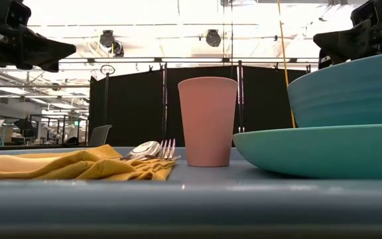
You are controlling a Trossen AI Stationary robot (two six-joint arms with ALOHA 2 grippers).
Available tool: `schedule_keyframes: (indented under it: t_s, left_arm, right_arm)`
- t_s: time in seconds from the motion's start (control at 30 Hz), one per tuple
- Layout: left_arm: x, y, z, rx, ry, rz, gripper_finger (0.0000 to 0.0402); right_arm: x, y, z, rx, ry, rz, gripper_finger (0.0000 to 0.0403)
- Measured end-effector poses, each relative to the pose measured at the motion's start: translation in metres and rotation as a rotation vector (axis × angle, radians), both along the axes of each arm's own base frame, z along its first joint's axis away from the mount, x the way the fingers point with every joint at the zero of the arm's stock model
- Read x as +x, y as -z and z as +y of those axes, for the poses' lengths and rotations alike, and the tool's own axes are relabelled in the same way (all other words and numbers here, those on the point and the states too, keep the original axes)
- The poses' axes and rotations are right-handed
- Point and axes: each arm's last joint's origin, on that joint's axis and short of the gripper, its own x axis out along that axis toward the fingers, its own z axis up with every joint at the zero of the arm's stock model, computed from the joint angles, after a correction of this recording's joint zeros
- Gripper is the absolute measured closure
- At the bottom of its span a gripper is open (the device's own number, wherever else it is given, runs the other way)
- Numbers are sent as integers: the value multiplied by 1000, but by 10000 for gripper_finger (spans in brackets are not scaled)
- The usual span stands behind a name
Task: Set up tray
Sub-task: Return to Home Position
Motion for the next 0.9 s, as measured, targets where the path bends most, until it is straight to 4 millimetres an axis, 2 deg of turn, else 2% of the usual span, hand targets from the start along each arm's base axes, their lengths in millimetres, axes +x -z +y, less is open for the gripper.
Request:
schedule_keyframes:
  t_s: [0.5, 0.9]
  left_arm:
    - [1, 2, 3, -121, 31, 14, 399]
    - [1, -2, 3, -167, 33, -33, 355]
  right_arm:
    - [0, 0, 0, 18, -3, 0, 403]
    - [0, 0, 0, 19, -3, 1, 403]
